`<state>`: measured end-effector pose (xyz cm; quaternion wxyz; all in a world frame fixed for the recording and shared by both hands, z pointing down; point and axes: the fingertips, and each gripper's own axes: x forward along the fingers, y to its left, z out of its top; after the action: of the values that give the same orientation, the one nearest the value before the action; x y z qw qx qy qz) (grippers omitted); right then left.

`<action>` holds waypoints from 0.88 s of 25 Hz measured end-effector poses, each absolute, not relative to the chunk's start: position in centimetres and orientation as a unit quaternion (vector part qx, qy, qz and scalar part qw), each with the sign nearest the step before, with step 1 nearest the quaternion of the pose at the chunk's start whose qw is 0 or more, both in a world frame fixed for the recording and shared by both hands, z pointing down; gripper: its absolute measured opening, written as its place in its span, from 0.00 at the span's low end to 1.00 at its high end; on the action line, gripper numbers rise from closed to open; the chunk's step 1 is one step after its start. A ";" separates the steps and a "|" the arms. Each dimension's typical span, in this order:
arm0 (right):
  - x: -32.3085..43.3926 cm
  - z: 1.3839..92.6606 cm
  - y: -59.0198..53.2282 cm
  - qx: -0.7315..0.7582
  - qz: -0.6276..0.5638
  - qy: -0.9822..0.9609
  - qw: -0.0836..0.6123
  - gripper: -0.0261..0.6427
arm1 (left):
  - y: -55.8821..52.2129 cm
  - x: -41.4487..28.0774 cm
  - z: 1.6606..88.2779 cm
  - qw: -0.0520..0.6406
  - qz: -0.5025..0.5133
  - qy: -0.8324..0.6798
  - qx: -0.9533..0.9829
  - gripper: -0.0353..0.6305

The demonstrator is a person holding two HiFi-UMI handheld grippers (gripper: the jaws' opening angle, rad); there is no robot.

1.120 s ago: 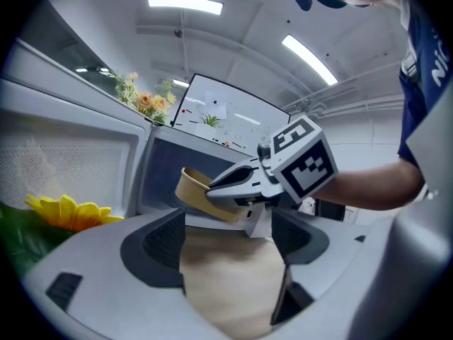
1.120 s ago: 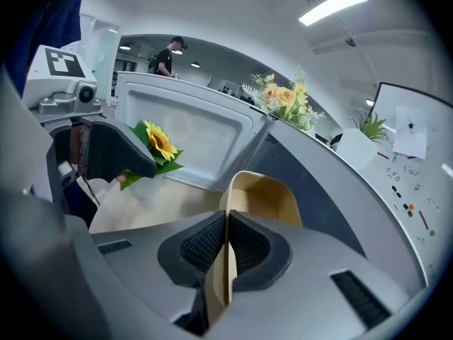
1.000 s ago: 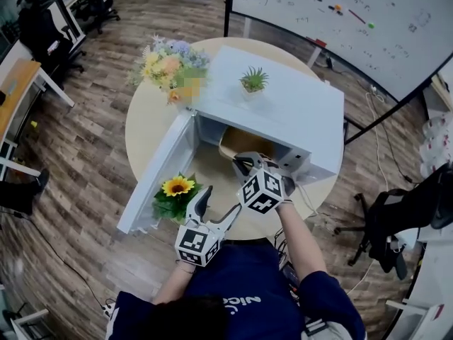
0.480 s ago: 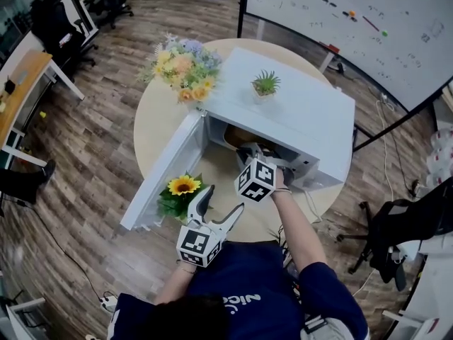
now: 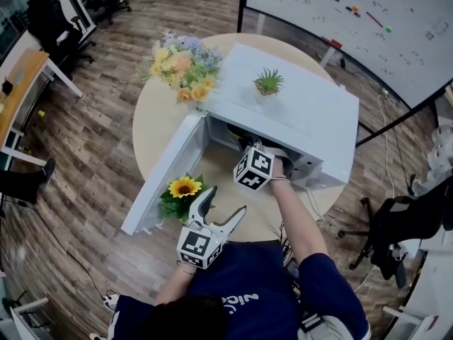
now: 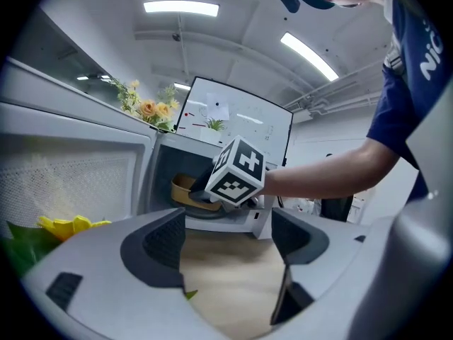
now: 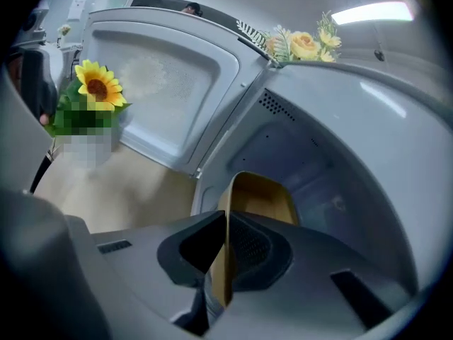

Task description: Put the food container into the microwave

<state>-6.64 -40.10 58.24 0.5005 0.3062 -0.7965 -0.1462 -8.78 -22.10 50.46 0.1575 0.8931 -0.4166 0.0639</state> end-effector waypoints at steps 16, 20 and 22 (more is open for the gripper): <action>-4.3 60.9 -43.3 0.339 -0.131 -0.770 0.525 0.10 | -22.2 -8.6 50.7 0.158 0.073 -0.398 0.901 0.62; -4.2 60.9 -43.8 0.344 -0.129 -0.770 0.522 0.10 | -22.4 -8.6 50.7 0.156 0.071 -0.396 0.902 0.62; -4.1 60.9 -44.0 0.347 -0.129 -0.770 0.520 0.11 | -22.4 -8.6 50.8 0.158 0.071 -0.395 0.902 0.62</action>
<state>-4.13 -44.00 60.94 0.5199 0.3475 -0.7697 -0.1288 -8.60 -22.42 50.75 0.1579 0.9022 -0.3952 0.0707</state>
